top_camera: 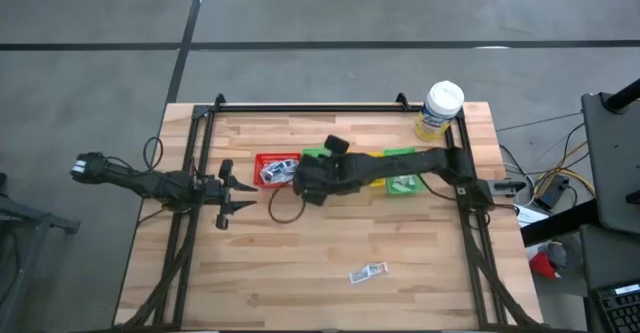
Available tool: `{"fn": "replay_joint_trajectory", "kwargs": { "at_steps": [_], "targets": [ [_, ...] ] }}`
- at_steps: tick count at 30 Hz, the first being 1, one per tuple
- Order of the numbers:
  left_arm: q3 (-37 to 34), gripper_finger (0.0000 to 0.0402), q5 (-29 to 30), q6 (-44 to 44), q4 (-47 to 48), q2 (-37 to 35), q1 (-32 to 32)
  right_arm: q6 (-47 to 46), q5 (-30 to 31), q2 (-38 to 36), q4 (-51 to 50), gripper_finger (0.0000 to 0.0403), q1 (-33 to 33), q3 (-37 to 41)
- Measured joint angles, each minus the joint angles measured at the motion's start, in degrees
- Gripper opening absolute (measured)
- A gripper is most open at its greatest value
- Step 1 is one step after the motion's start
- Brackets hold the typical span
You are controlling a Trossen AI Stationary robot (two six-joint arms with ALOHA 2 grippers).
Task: Pick & Place First Aid Supplies
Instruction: Put the ointment pack into the left green basket
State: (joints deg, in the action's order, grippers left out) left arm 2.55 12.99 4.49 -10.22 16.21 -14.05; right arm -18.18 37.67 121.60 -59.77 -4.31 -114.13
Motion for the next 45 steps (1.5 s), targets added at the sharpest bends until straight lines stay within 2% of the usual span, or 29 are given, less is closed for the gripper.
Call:
{"fn": "replay_joint_trajectory", "kwargs": {
  "at_steps": [6, 17, 26, 33, 45],
  "targets": [
    [0.0, 0.0151, 0.0, 0.0, 0.0, 0.0, 0.0, -3.8, -2.1, -0.2, 0.4, 0.0008, 3.3, 0.0],
    [0.0, 0.0151, 0.0, 0.0, 0.0, 0.0, 0.0, -3.9, -19.5, -0.2, 3.8, 0.0008, 10.0, 0.0],
    [0.0, 0.0151, 0.0, 0.0, 0.0, 0.0, 0.0, -5.3, -29.4, -0.2, 5.4, 0.0008, 14.3, 0.0],
    [0.0, 0.0151, 0.0, 0.0, 0.0, 0.0, 0.0, -8.6, -30.8, -0.2, 6.0, 0.0008, 15.6, 2.1],
    [0.0, 0.0151, 0.0, 0.0, 0.0, 0.0, 0.0, -13.0, -31.8, -0.1, 15.0, 0.0008, 16.2, 11.8]
  ]
}}
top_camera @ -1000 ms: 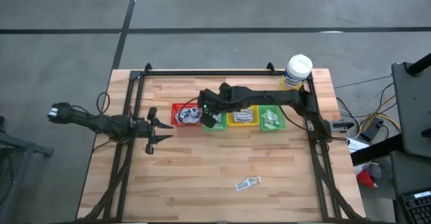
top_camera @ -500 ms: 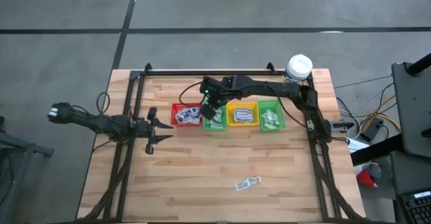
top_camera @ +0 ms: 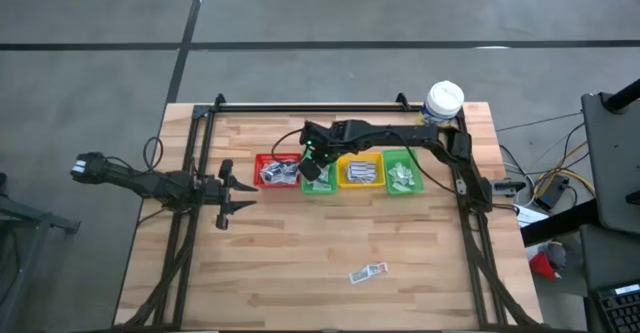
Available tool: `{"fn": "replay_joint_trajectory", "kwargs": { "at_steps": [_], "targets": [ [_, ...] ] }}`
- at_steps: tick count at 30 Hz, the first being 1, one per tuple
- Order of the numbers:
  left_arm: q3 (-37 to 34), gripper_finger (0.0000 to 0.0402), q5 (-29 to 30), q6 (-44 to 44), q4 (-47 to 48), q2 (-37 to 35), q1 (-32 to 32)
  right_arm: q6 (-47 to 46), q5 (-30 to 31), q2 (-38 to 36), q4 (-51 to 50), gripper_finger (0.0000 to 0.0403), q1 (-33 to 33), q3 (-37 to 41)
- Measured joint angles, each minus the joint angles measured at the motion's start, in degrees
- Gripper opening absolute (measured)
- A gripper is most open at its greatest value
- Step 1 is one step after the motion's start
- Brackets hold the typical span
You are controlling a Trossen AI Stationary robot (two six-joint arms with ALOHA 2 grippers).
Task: Pick & Place First Aid Supplies
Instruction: Put the ointment pack into the left green basket
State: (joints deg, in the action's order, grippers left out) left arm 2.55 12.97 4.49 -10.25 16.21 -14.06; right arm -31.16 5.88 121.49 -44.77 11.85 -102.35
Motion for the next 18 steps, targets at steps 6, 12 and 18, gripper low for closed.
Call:
{"fn": "replay_joint_trajectory", "kwargs": {
  "at_steps": [6, 12, 18],
  "targets": [
    [0.0, 0.0151, 0.0, 0.0, 0.0, 0.0, 0.0, -1.8, -0.9, 0.1, 1.4, 0.0008, 0.7, 2.7],
    [0.0, 0.0151, 0.0, 0.0, 0.0, 0.0, 0.0, -2.6, -1.4, 0.2, 2.1, 0.0008, 0.8, 4.8],
    [0.0, 0.0151, 0.0, 0.0, 0.0, 0.0, 0.0, -3.3, -1.4, 0.2, 2.3, 0.0008, 0.8, 6.5]
  ]
}}
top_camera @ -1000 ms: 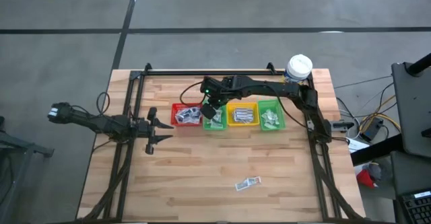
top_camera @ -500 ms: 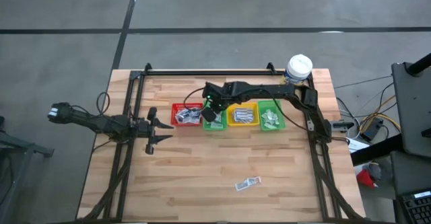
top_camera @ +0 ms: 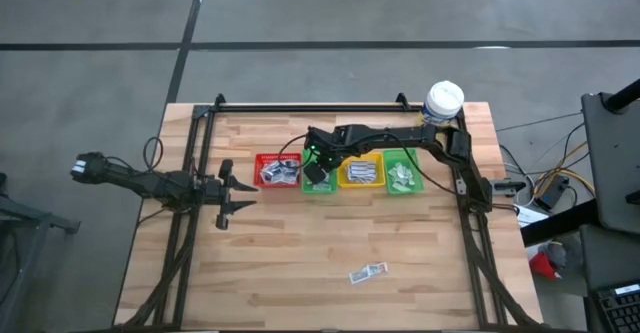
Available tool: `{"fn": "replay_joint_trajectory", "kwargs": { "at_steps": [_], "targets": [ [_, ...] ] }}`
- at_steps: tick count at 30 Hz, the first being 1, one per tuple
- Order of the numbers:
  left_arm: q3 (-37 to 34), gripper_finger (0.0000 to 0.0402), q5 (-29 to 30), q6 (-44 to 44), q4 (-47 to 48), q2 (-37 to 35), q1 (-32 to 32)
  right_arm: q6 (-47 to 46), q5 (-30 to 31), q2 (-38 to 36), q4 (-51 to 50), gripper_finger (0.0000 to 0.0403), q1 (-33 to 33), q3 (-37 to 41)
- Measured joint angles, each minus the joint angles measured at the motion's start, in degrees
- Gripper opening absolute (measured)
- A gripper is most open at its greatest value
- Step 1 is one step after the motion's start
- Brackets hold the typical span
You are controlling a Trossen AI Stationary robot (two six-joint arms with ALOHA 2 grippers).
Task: Pick & Place First Aid Supplies
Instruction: Put the ointment pack into the left green basket
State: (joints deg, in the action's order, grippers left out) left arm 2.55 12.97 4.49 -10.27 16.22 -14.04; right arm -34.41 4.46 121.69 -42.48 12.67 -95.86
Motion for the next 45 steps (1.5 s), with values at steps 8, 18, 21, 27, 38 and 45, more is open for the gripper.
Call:
{"fn": "replay_joint_trajectory", "kwargs": {
  "at_steps": [8, 18, 21, 27, 38, 45],
  "targets": [
    [0.0, 0.0151, 0.0, 0.0, 0.0, 0.0, 0.0, 0.6, 0.0, 0.0, 0.0, 0.0008, 0.0, 0.3],
    [0.0, 0.0151, 0.0, 0.0, 0.0, 0.0, 0.0, 1.6, 0.0, 0.0, 0.1, 0.0009, 0.0, 0.3],
    [0.0, 0.0151, 0.0, 0.0, 0.0, 0.0, 0.0, 2.3, 0.0, 0.0, 0.6, 0.0011, 0.0, 0.3],
    [0.0, 0.0151, 0.0, 0.0, 0.0, 0.0, 0.0, 3.1, -0.5, 0.0, 1.6, 0.0040, 0.0, 0.3],
    [0.0, 0.0151, 0.0, 0.0, 0.0, 0.0, 0.0, 11.2, -10.2, -1.0, -8.4, 0.0082, -0.3, -5.5],
    [0.0, 0.0151, 0.0, 0.1, 0.1, 0.0, 0.0, 18.9, -14.0, -1.7, -24.1, 0.0079, -5.1, -11.2]
  ]
}}
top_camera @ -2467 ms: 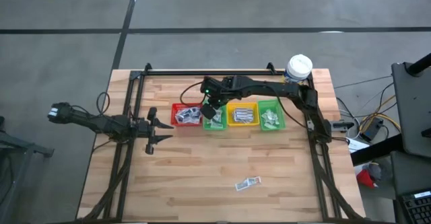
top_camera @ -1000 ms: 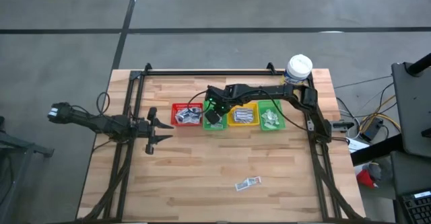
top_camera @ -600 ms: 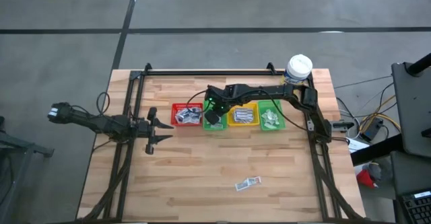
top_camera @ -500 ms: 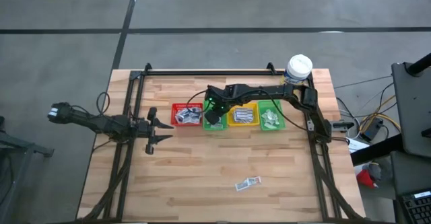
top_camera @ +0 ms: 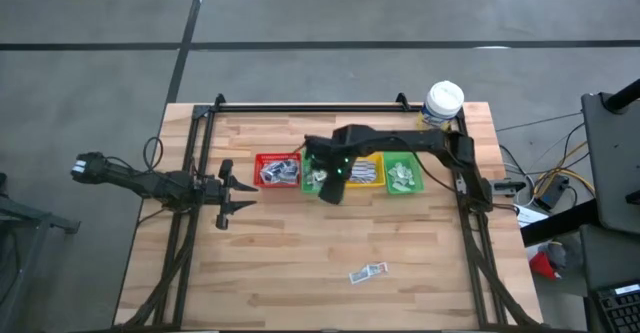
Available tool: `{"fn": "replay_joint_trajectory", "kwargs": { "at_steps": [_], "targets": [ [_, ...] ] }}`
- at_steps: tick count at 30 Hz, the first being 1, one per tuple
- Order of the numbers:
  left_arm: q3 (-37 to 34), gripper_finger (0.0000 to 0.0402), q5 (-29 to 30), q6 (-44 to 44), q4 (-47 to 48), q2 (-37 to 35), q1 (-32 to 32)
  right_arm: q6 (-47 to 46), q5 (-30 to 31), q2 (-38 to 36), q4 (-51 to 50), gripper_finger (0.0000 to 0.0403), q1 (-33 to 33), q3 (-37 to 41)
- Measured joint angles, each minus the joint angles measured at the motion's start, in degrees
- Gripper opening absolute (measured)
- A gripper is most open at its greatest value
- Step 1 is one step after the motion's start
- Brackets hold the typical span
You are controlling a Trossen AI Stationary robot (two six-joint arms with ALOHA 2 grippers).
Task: Pick & Place First Aid Supplies
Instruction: Put the ointment pack into the left green basket
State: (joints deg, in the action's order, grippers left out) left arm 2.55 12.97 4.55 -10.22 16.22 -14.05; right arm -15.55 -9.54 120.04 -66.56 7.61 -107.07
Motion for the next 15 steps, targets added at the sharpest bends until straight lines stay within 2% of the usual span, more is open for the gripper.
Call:
{"fn": "replay_joint_trajectory", "kwargs": {
  "at_steps": [4, 15],
  "targets": [
    [0.0, 0.0151, 0.0, 0.1, 0.1, 0.0, 0.0, 3.4, 0.0, -0.3, -6.3, 0.0071, -4.1, -1.9],
    [0.0, 0.0151, 0.0, 0.1, 0.0, 0.0, 0.0, 6.8, 0.1, -2.7, -11.3, 0.0068, -17.5, -2.0]
  ]
}}
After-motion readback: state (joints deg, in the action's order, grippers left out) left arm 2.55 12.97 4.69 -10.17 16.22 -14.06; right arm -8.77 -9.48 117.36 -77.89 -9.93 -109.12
